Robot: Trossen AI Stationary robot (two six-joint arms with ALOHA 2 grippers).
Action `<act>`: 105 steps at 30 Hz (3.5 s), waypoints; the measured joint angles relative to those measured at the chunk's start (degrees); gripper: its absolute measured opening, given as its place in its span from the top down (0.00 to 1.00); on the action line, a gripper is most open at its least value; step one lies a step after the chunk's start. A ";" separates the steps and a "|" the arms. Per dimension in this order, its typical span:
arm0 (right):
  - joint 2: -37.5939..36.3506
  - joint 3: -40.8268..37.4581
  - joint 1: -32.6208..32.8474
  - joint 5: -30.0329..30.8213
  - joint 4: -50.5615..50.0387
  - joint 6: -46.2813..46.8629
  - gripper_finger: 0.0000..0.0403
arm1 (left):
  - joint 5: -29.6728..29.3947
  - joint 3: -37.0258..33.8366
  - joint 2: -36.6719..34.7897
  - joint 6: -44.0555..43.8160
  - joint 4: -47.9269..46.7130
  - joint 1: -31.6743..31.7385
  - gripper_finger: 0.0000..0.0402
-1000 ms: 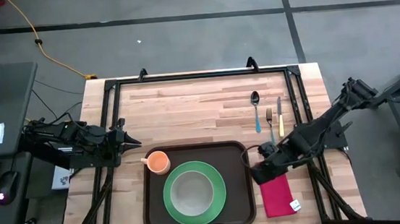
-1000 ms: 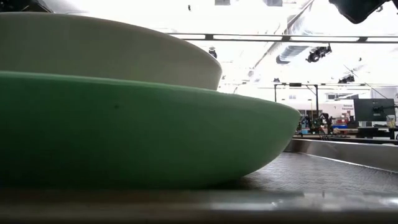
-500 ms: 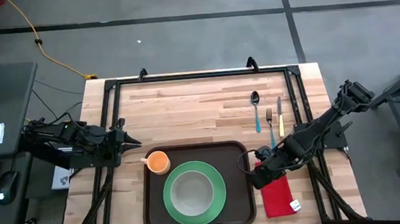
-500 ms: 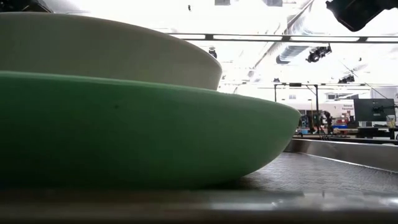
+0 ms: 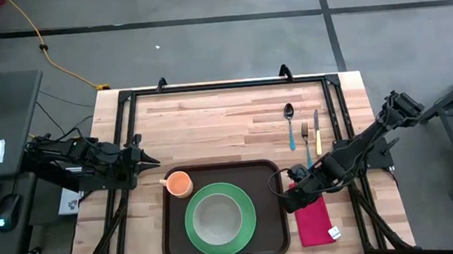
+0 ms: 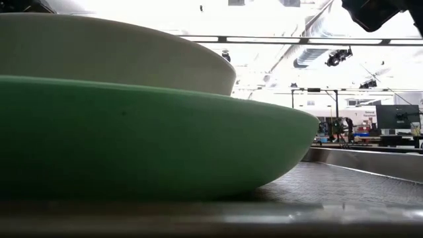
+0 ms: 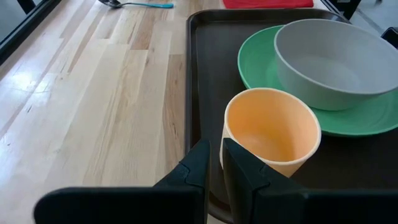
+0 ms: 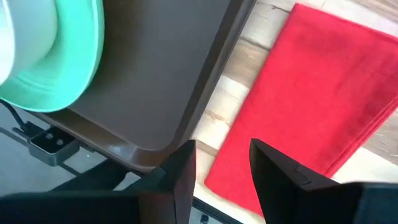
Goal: Set up tray
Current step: Put the red napkin to the right of the green plate on the brown tray
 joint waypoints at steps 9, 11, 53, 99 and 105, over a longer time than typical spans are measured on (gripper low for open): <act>2.18 0.00 -0.07 -2.59 -0.09 0.05 0.68 | 0.02 0.00 0.00 -0.02 -0.02 0.02 0.82; 3.40 0.00 -0.09 -4.02 -0.09 -0.01 0.68 | 0.02 0.00 0.01 -0.02 0.00 0.01 0.82; 18.15 -3.91 -3.88 -6.03 6.51 -5.94 0.68 | 0.11 0.00 0.00 -1.09 0.37 0.01 0.82; 14.84 -6.62 -6.29 -8.89 3.32 -2.79 1.00 | 0.04 0.00 0.01 -1.77 0.76 0.01 0.82; 11.19 -6.56 -6.92 -10.58 3.32 -2.80 1.00 | 0.04 0.00 0.02 -1.77 0.76 0.01 0.82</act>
